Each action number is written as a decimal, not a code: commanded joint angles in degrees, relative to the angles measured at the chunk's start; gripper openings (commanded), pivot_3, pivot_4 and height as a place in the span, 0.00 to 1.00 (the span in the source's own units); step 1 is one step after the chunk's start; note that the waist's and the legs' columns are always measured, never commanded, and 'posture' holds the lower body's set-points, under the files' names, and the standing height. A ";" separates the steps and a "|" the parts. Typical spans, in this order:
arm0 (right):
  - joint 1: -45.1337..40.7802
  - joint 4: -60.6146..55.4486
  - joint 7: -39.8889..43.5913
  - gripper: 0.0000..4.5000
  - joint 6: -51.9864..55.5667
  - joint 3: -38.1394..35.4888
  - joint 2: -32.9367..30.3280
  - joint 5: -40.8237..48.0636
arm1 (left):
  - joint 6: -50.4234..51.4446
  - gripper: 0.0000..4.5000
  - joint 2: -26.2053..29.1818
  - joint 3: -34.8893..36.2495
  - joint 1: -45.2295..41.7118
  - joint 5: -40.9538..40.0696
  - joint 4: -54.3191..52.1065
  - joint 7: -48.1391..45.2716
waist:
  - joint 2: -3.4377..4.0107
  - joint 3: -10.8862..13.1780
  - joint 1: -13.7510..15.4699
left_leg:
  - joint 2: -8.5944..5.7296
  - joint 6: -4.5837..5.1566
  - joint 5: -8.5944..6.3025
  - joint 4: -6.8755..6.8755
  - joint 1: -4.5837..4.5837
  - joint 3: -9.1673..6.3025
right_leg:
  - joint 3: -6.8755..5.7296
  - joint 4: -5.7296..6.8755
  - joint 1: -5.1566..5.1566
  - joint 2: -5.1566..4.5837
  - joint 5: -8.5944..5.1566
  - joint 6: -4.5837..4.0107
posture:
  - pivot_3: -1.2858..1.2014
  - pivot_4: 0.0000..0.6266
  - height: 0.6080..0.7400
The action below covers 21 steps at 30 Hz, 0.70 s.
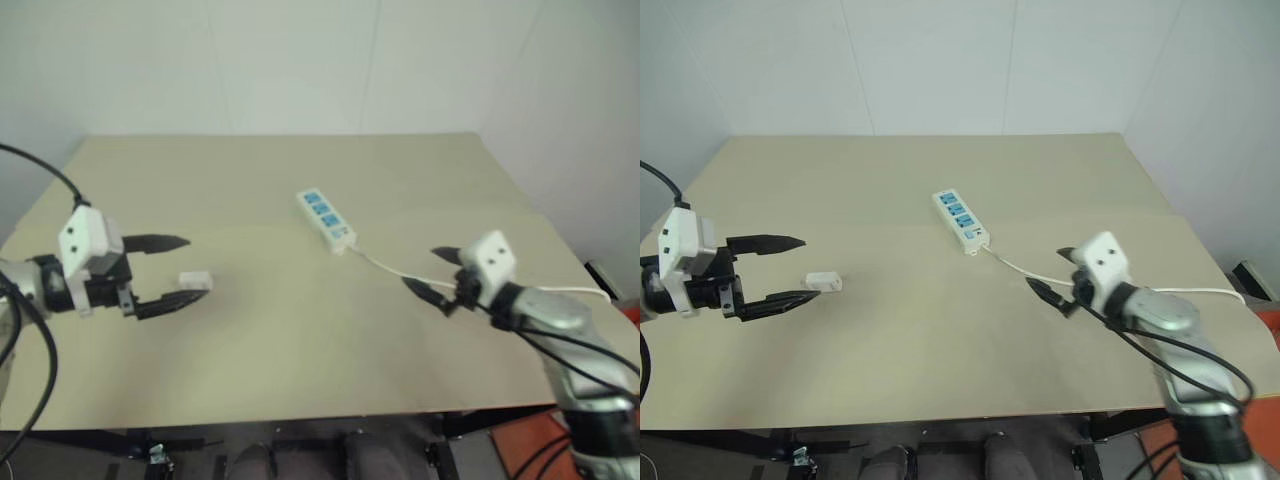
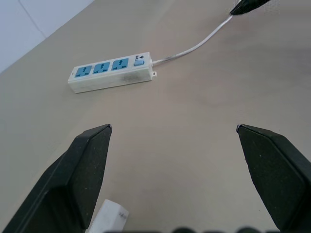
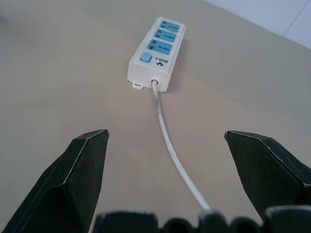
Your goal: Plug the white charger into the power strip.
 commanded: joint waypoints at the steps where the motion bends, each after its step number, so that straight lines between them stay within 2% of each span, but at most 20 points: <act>1: -7.46 8.89 -3.80 0.99 -0.57 2.79 3.81 -3.62 | -1.51 1.00 0.77 0.31 -1.52 0.29 0.60 -0.37 | 0.00 0.00 -0.09 | 0.00 0.00 0.00 0.00 -0.02 0.00 | 0.00 -0.01 0.00 0.00 0.01 -0.01 | 0.52 0.24 1.00; 13: -24.83 45.35 -1.31 0.99 -12.53 10.12 14.17 -11.36 | -3.06 1.00 -0.11 1.53 0.38 0.61 0.30 0.01 | 0.01 0.00 -0.10 | 0.00 0.00 0.01 0.00 -0.13 -0.01 | -0.01 -0.02 -0.04 -0.01 0.10 -0.20 | 0.52 0.24 1.00; 16: -27.27 51.42 -0.19 0.87 -14.82 10.25 14.99 -12.26 | -3.47 1.00 -0.24 1.88 0.92 0.64 0.19 0.25 | 0.01 0.00 -0.13 | 0.00 0.00 0.01 0.00 -0.08 -0.02 | -0.01 -0.01 -0.01 -0.01 0.13 -0.22 | 0.52 0.24 1.00; 21: -30.62 58.56 0.45 0.48 -18.06 9.91 16.03 -12.98 | -3.92 1.00 -0.79 2.01 1.35 0.51 -0.37 0.73 | 0.01 0.00 -0.20 | 0.00 0.00 0.01 0.01 -0.01 -0.03 | -0.01 0.02 0.03 0.00 0.13 -0.17 | 0.52 0.24 1.00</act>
